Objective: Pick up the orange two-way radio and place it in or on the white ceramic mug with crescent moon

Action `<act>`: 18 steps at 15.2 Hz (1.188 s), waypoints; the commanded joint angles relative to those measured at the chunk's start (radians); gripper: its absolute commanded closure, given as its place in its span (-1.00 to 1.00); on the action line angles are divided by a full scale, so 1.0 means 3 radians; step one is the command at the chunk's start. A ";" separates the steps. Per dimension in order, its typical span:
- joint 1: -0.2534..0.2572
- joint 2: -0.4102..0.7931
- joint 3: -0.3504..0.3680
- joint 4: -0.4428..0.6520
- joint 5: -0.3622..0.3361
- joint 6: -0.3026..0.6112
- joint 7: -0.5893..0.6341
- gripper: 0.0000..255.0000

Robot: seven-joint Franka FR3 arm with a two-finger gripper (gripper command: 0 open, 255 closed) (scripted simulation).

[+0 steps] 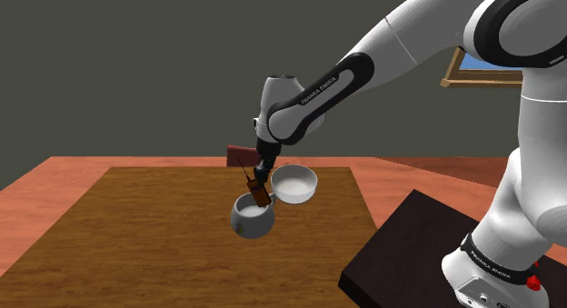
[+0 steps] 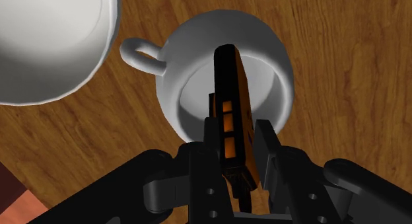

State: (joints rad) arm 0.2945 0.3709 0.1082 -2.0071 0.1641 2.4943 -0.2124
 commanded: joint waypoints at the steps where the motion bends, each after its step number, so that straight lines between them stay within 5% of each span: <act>1: 0.0000 0.0002 0.0000 0.0000 0.0000 0.0002 -0.0001 1.00; 4: 0.0000 0.0002 0.0000 0.0000 0.0000 0.0002 -0.0001 1.00; 5: 0.0000 0.0002 0.0000 0.0000 0.0000 0.0003 -0.0001 -1.00; 18: -0.0038 -0.0314 -0.0013 0.0007 -0.0001 -0.0324 0.0000 -1.00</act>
State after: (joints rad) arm 0.2834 0.2783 0.1044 -2.0038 0.1637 2.3982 -0.2122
